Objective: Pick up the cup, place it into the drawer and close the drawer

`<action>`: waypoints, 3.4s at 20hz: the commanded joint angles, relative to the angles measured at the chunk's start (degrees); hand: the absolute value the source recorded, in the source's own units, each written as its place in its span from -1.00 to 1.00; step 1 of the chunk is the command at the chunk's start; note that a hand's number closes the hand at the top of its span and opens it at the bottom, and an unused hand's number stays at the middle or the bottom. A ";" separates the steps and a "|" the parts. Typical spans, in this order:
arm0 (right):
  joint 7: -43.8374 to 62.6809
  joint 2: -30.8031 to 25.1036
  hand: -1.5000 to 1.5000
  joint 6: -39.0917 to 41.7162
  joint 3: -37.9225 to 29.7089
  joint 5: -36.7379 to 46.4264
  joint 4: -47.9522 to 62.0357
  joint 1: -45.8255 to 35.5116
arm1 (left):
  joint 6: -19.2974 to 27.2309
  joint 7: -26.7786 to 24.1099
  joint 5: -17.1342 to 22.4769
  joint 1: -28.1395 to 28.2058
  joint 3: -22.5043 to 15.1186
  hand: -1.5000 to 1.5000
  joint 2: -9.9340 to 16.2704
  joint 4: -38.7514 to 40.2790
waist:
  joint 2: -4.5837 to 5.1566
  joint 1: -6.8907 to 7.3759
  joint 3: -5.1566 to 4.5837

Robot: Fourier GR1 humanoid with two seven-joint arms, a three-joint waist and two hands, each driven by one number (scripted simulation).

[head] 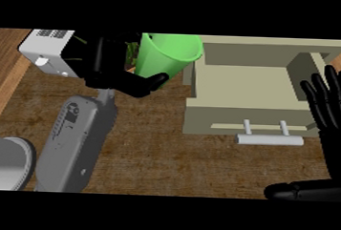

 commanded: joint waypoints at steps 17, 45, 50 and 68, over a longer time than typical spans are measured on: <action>-1.61 -2.08 -1.00 2.80 -3.00 -2.69 2.05 -0.19 | 11.22 0.81 4.23 -26.26 -5.45 1.00 -0.26 27.88 | 0.24 -1.16 0.01; -2.60 -0.55 -1.00 3.52 0.52 -2.15 3.83 -2.70 | 21.00 -5.33 19.35 -37.45 -32.67 -1.00 -0.26 54.10 | 1.26 -6.03 0.12; -0.86 0.51 -1.00 1.63 0.86 -2.61 5.81 -8.19 | 21.29 -4.42 22.91 -38.34 -33.38 -1.00 -0.26 52.94 | 1.48 -5.87 0.07; -0.37 -3.85 1.00 8.10 -2.44 -9.21 2.55 -1.98 | 16.15 -14.02 31.69 -30.98 -25.02 -1.00 1.92 41.48 | -0.21 0.40 -0.02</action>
